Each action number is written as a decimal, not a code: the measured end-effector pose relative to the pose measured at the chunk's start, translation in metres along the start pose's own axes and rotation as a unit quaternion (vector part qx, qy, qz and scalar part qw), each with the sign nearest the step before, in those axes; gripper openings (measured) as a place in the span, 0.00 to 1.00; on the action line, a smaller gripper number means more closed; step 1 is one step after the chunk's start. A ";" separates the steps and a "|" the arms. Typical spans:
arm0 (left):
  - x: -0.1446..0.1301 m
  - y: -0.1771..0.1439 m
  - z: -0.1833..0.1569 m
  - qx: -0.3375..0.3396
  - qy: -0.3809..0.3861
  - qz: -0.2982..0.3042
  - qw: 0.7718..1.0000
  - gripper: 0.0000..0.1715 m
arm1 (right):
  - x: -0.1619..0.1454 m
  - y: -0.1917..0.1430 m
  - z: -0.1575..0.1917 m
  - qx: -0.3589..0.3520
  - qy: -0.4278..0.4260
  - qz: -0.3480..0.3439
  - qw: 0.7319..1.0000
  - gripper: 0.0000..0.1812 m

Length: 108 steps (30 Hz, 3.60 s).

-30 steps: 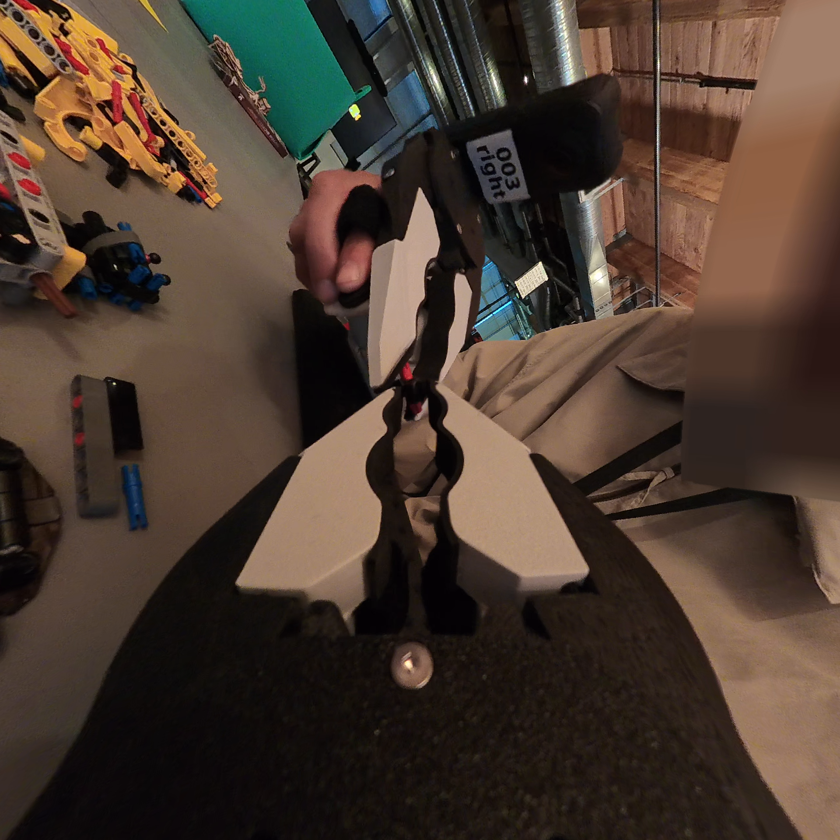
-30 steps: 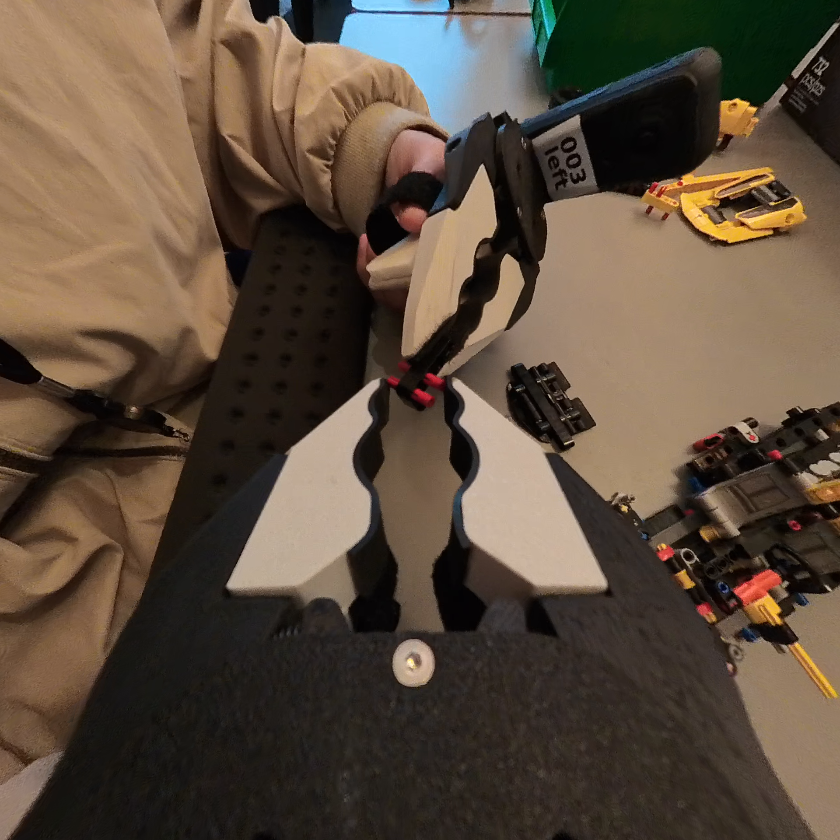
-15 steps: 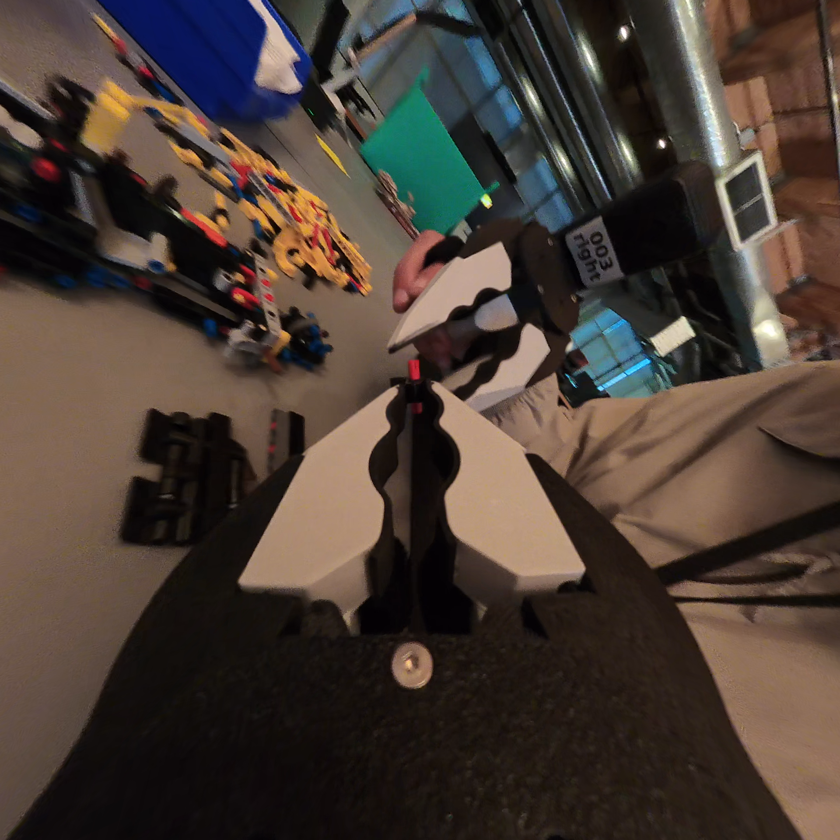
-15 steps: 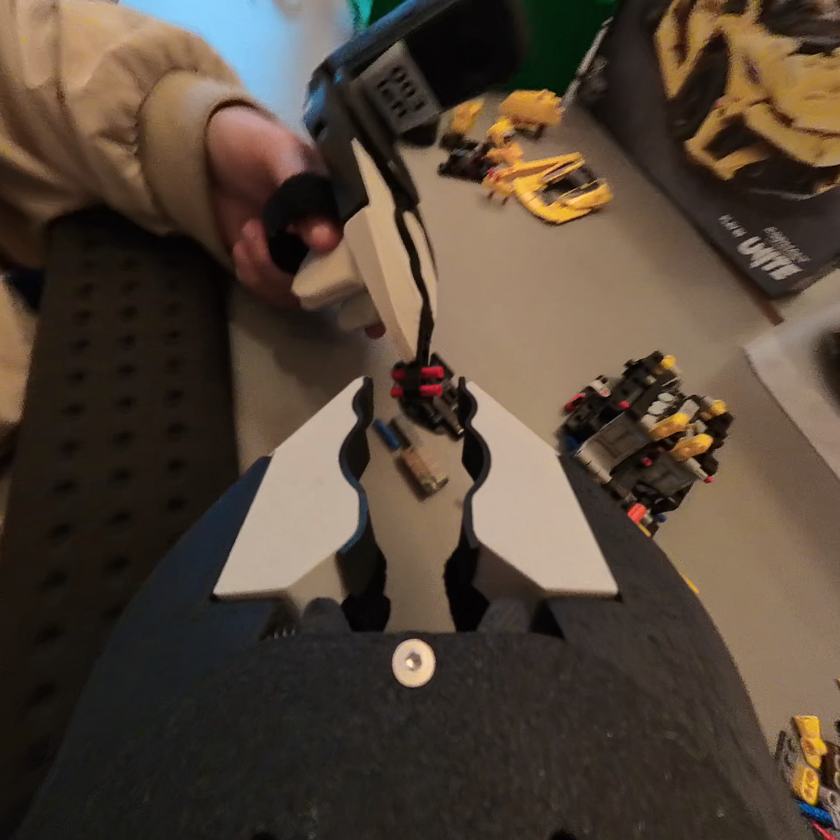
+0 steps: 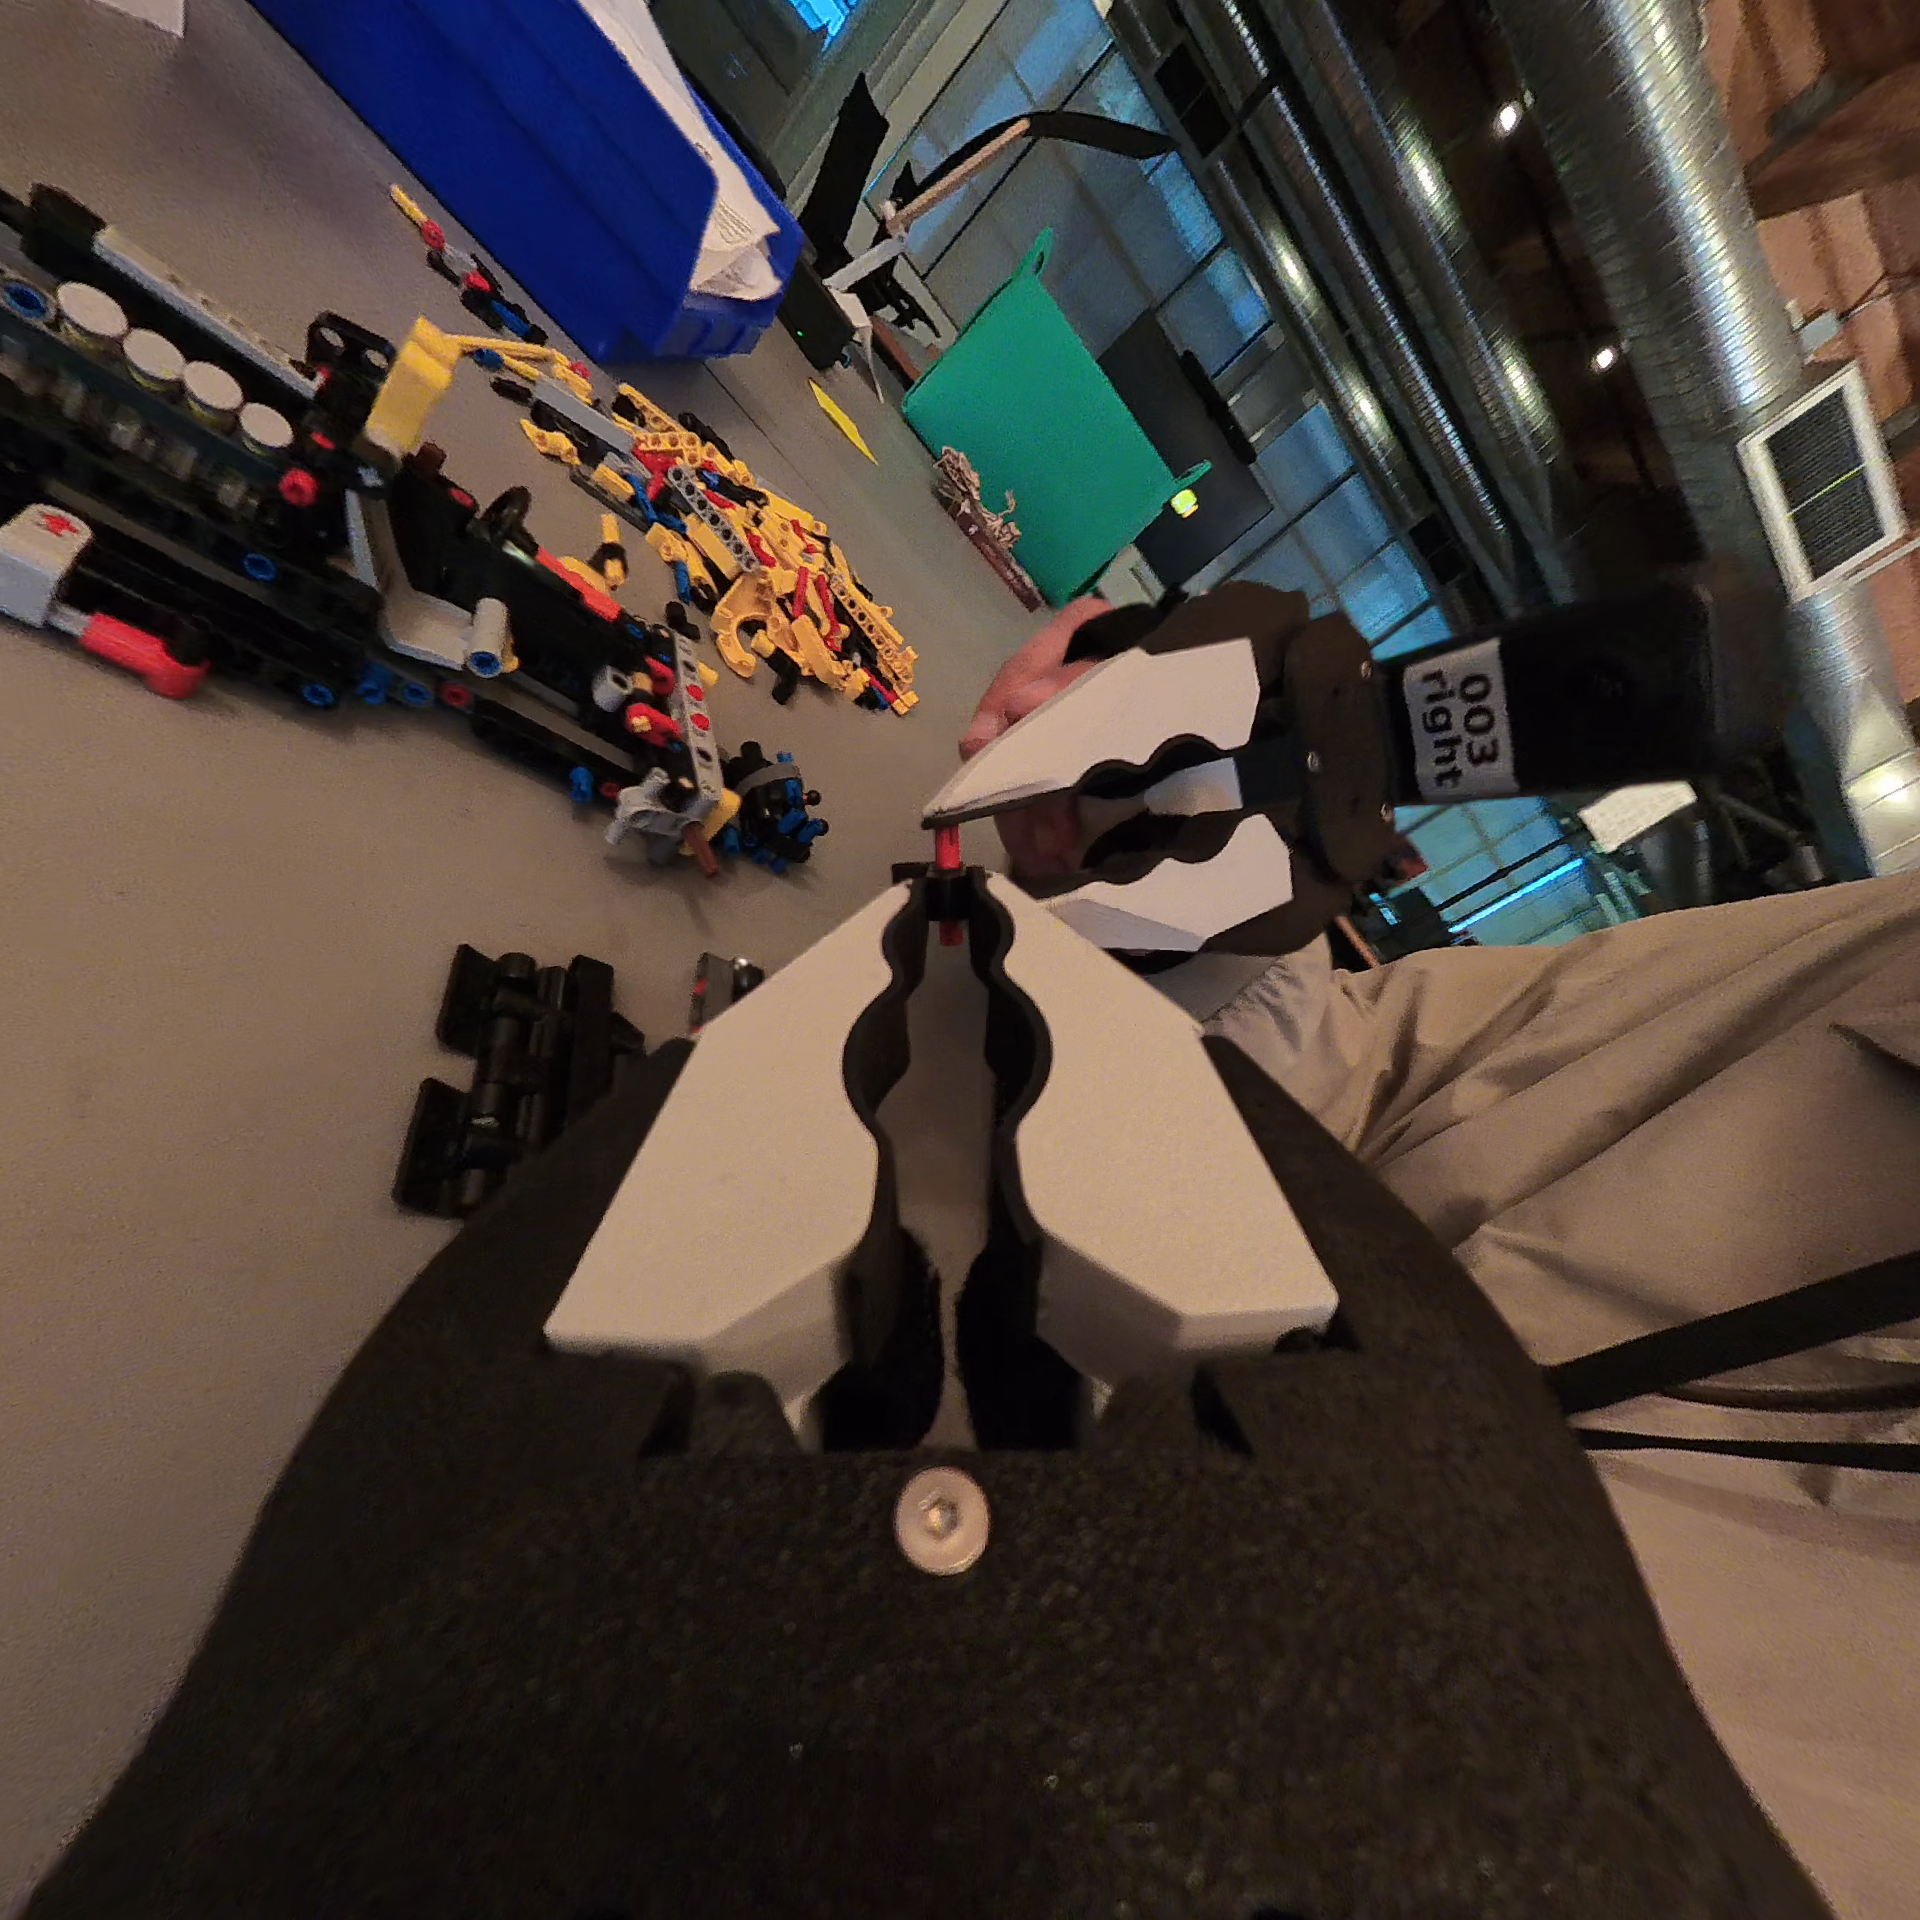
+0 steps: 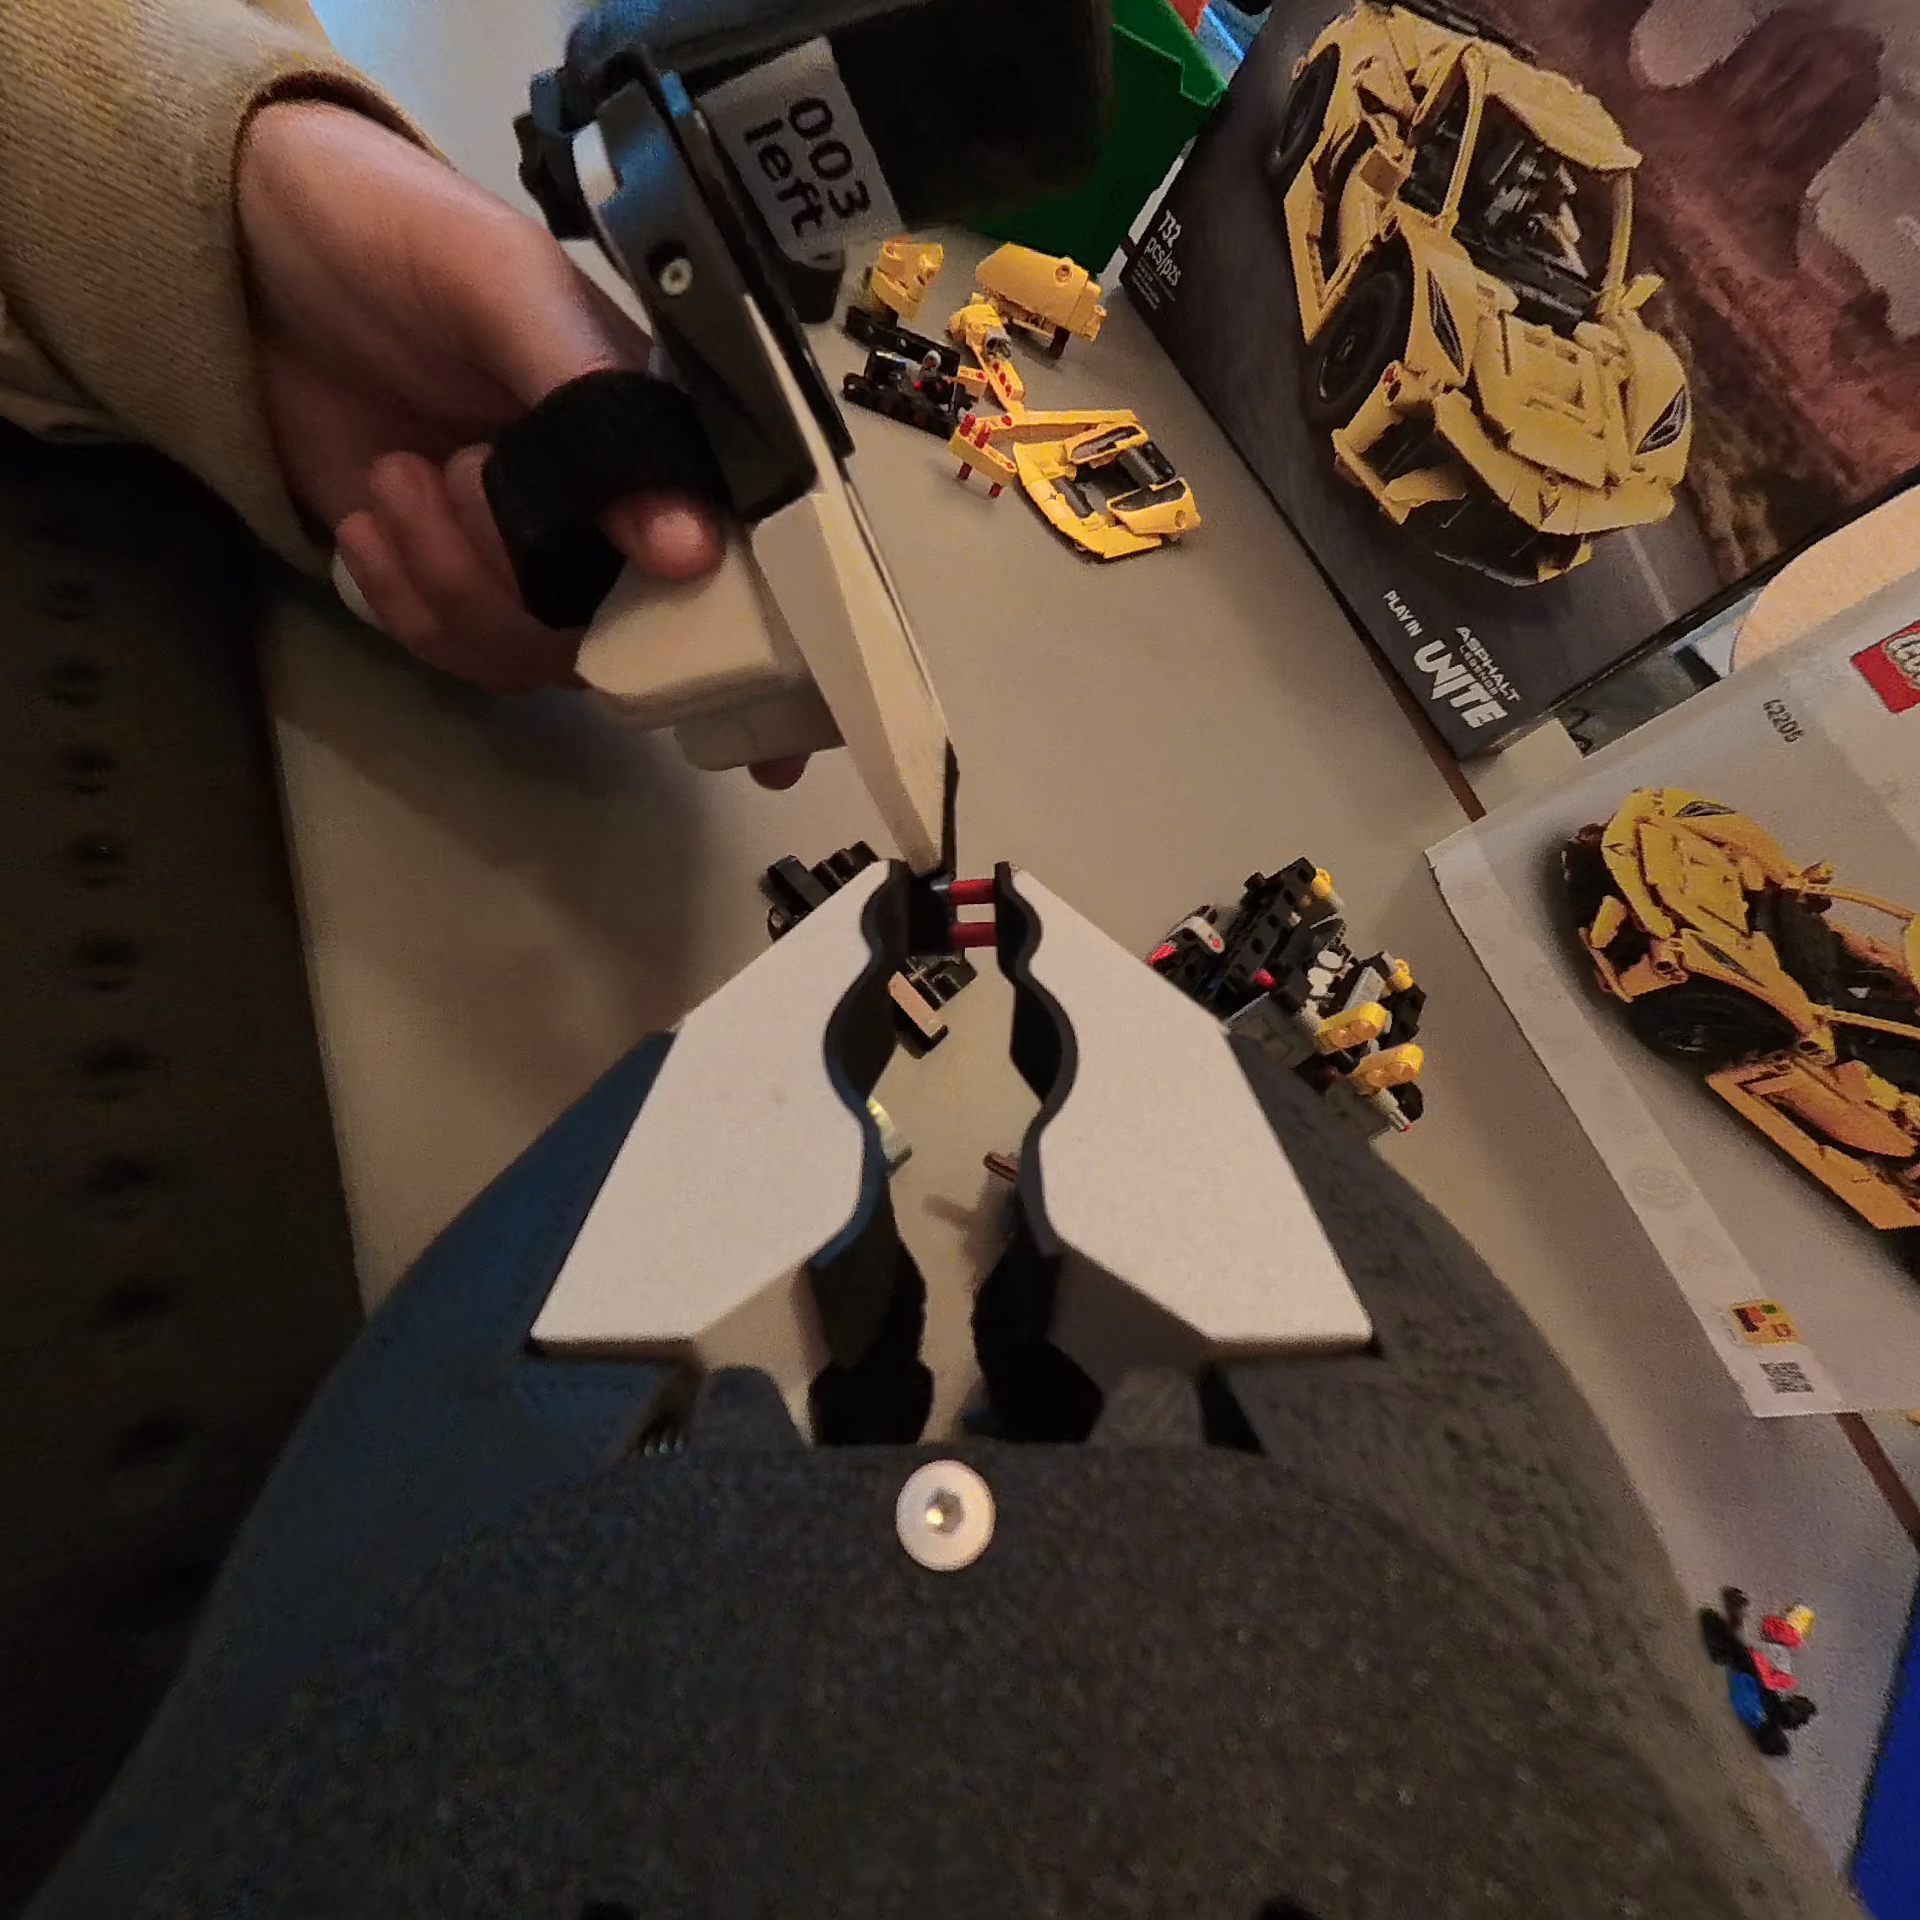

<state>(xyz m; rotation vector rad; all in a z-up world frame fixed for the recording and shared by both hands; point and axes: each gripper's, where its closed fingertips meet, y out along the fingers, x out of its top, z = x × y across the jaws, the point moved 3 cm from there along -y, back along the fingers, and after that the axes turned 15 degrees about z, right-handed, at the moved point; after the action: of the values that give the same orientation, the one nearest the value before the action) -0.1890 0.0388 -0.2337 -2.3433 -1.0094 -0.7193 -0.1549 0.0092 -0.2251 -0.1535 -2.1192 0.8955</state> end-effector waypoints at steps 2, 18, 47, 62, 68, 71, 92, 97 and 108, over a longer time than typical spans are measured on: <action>0.000 0.000 -0.001 -0.004 -0.002 -0.002 1.000 0.04 | 0.001 -0.001 0.000 -0.007 -0.010 0.004 1.000 0.08; 0.001 -0.002 -0.005 -0.019 0.003 -0.013 1.000 0.04 | 0.003 -0.003 0.004 -0.012 -0.009 0.003 1.000 0.03; 0.003 -0.002 0.001 0.035 0.031 -0.015 0.999 0.04 | -0.005 0.002 0.000 0.007 0.025 0.004 1.000 0.06; 0.033 -0.031 -0.019 -0.012 0.070 -0.157 0.985 0.04 | 0.003 -0.012 -0.026 0.244 0.355 -0.197 0.881 0.14; 0.034 -0.025 -0.028 -0.050 0.065 -0.163 0.983 0.04 | 0.024 -0.011 -0.012 0.409 0.435 -0.260 0.759 0.10; 0.033 -0.021 -0.032 -0.056 0.073 -0.162 0.983 0.04 | 0.025 -0.011 -0.014 0.387 0.438 -0.270 0.765 0.02; 0.000 0.007 -0.042 0.053 0.235 -0.007 0.971 0.03 | -0.002 -0.021 0.013 0.426 0.268 -0.136 0.853 0.01; 0.003 0.009 -0.043 0.021 0.202 -0.020 0.979 0.03 | -0.003 -0.024 0.011 0.438 0.256 -0.143 0.850 0.02; 0.005 0.010 -0.047 0.021 0.205 -0.024 0.978 0.03 | -0.004 -0.029 0.010 0.454 0.232 -0.130 0.851 0.02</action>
<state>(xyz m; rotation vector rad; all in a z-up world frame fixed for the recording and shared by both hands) -0.1907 0.0063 -0.1975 -2.0213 -0.8859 -1.1323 -0.1546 -0.0190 -0.2131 0.3666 -1.0768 1.4200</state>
